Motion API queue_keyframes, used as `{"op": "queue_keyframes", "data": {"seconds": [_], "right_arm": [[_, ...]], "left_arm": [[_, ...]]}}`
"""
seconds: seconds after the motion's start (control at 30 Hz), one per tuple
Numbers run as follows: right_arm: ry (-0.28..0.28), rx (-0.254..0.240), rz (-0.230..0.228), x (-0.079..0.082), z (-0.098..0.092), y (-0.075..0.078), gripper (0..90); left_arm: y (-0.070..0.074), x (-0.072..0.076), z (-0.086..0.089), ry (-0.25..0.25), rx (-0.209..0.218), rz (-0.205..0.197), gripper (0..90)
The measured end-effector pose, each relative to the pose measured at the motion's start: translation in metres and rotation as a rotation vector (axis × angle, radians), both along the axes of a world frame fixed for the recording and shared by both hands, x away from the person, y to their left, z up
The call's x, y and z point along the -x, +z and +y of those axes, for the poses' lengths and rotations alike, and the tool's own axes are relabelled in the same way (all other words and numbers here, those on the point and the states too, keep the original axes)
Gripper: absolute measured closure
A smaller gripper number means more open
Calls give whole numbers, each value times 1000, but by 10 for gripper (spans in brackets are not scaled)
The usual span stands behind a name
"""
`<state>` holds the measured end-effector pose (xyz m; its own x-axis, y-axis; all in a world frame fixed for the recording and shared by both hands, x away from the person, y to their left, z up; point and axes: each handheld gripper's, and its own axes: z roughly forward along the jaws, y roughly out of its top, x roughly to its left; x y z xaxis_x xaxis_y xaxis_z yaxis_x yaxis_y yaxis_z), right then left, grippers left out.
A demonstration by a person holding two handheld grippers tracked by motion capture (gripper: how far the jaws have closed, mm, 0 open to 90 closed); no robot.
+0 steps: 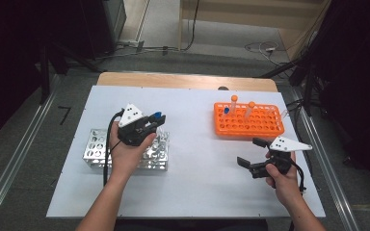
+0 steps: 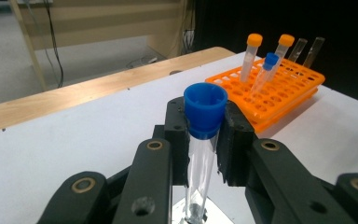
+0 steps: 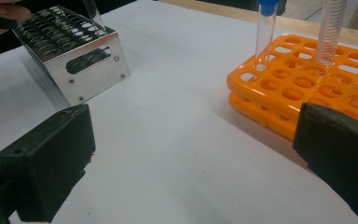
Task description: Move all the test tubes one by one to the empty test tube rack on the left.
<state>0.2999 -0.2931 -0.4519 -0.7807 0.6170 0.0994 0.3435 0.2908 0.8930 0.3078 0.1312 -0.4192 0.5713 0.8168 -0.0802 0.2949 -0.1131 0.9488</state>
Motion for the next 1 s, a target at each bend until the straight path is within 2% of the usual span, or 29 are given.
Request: {"op": "queue_keyframes", "data": {"seconds": [0.17,0.43,0.57,0.67,0.83,0.97,1.0], "right_arm": [[-2,5,1,-1,0,-1,0],[-5,10,3,-1,0,-2,0],[-7,13,5,-1,1,-3,0],[-7,16,6,-2,1,-4,0],[-2,16,9,-2,2,-4,0],[-1,14,6,-2,2,-4,0],[-1,14,5,-2,3,-4,0]], "left_arm": [[-6,-2,-3,-7,-25,28,764],[-13,-5,-9,-12,-87,76,763],[-16,-6,-12,-20,-125,109,757],[-18,-7,-14,-23,-133,140,734],[-18,-8,-13,-37,-116,163,678],[-15,-5,-8,-35,-55,158,516],[-14,-3,-6,-31,-30,147,458]]}}
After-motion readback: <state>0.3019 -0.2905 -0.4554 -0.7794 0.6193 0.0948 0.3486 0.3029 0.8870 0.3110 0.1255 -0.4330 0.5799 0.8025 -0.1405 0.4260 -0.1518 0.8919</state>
